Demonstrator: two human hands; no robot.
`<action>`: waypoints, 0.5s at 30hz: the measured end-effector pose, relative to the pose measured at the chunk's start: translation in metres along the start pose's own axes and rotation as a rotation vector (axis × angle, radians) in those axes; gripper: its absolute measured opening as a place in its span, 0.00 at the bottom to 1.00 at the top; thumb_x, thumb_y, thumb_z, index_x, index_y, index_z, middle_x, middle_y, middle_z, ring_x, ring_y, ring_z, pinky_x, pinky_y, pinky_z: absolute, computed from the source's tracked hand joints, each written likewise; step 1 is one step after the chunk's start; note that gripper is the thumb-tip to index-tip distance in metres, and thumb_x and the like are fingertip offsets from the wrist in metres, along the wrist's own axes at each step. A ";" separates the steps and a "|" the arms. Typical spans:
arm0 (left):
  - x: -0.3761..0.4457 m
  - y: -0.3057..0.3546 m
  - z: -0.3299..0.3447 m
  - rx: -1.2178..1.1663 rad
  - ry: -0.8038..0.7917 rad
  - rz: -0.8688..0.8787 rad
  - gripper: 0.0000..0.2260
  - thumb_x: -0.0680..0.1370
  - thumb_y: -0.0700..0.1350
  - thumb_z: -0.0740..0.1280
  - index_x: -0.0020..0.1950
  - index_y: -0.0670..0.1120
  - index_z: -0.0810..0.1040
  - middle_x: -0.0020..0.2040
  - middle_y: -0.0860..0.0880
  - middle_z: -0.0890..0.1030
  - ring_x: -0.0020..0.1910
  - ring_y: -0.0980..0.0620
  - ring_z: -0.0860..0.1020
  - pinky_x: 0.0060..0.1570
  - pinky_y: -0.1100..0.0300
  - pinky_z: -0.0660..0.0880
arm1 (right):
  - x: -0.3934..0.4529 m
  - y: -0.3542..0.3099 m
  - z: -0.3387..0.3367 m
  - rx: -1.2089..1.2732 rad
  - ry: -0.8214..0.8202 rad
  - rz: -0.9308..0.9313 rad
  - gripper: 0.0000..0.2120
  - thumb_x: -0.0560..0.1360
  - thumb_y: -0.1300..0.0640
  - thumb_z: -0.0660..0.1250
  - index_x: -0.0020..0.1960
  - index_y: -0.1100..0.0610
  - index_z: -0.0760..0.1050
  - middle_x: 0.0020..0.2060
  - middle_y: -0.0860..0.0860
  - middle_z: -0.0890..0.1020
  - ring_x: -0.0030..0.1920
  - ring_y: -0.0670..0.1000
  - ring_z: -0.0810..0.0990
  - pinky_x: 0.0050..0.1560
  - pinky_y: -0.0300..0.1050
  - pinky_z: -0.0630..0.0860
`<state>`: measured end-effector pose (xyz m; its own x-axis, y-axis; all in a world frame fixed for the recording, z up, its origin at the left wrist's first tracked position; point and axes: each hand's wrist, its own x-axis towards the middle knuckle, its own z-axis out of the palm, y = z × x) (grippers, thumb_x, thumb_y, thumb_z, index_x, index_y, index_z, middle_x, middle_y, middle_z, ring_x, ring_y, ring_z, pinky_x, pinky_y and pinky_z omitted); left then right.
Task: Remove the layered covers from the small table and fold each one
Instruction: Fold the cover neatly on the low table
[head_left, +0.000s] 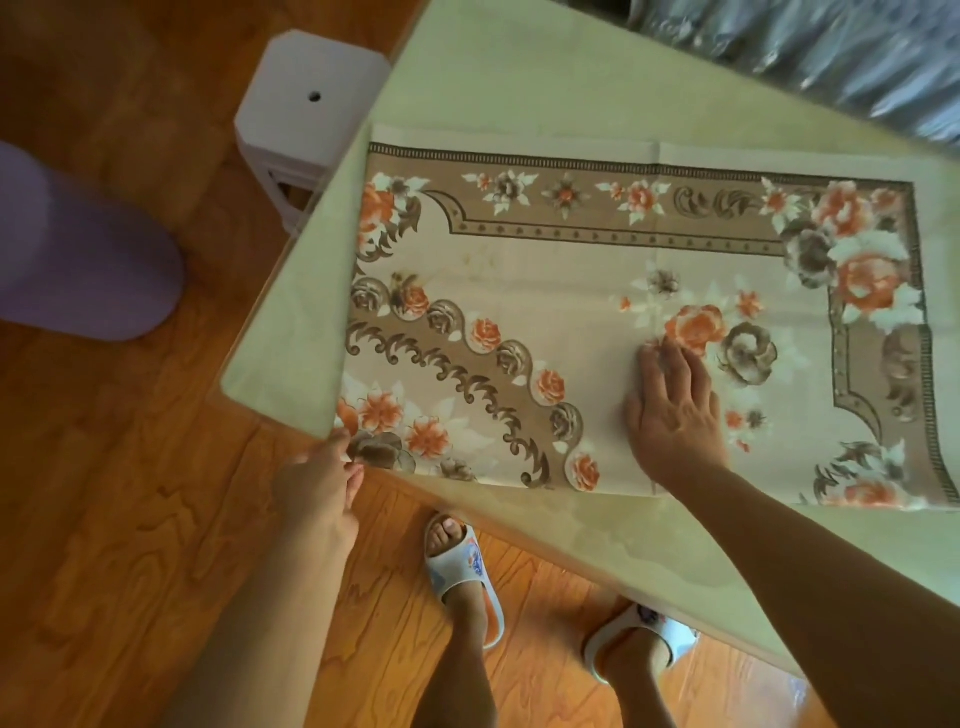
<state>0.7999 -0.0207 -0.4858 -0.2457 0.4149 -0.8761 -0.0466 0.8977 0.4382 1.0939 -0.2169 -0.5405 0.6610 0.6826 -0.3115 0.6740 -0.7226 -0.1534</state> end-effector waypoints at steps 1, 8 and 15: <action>-0.002 0.000 0.001 -0.046 -0.066 -0.033 0.11 0.79 0.44 0.71 0.60 0.43 0.78 0.45 0.47 0.80 0.47 0.58 0.79 0.60 0.57 0.77 | 0.001 -0.001 -0.005 0.008 -0.015 0.003 0.28 0.83 0.47 0.51 0.80 0.53 0.51 0.80 0.55 0.52 0.80 0.58 0.45 0.77 0.62 0.55; -0.080 -0.017 0.046 0.425 -0.117 0.481 0.07 0.82 0.43 0.65 0.47 0.44 0.81 0.42 0.48 0.84 0.47 0.44 0.83 0.47 0.50 0.79 | 0.020 -0.009 -0.044 0.113 -0.363 0.081 0.38 0.79 0.38 0.60 0.81 0.51 0.50 0.81 0.51 0.47 0.80 0.56 0.42 0.79 0.58 0.50; -0.201 -0.095 0.161 0.937 -0.448 1.227 0.15 0.83 0.45 0.57 0.64 0.47 0.80 0.53 0.51 0.83 0.52 0.53 0.80 0.60 0.51 0.76 | 0.034 0.032 -0.184 1.494 -0.683 0.283 0.34 0.77 0.31 0.59 0.70 0.56 0.72 0.64 0.58 0.80 0.66 0.60 0.78 0.66 0.60 0.74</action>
<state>1.0100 -0.1655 -0.3840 0.6109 0.7744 -0.1646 0.5770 -0.2932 0.7623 1.1986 -0.1963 -0.3836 0.1714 0.6419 -0.7474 -0.5878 -0.5422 -0.6004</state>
